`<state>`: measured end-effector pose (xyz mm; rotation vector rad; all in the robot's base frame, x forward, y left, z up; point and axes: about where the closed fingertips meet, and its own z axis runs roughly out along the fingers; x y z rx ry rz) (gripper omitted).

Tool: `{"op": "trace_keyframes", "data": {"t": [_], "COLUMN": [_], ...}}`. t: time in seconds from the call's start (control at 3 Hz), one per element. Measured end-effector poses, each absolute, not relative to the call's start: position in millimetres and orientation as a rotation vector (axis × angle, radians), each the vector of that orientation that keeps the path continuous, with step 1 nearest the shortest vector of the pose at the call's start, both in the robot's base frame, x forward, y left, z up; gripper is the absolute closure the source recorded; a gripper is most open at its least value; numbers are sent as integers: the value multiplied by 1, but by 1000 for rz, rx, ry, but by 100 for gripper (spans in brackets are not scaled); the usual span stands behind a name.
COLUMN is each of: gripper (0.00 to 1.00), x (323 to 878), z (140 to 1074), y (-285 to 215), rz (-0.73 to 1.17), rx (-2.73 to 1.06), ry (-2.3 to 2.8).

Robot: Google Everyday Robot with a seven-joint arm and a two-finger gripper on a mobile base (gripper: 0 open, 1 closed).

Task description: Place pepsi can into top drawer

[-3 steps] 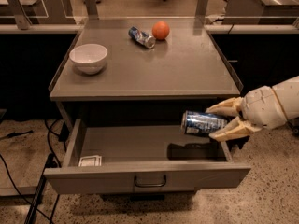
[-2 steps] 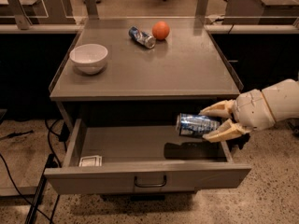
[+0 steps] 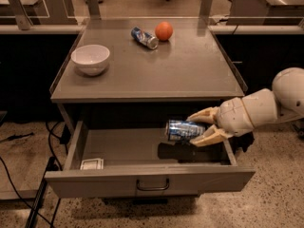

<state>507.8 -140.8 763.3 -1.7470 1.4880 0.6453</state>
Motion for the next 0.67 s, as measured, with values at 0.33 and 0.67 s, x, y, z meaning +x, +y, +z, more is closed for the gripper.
{"op": "trace_keyframes", "data": {"t": [0.33, 0.67], "gripper": [100, 100], "x": [517, 522], "z": [738, 712], "y": [-126, -112], "rz": [681, 687], "rx": [-1751, -1768], "ry": [1487, 1473]}}
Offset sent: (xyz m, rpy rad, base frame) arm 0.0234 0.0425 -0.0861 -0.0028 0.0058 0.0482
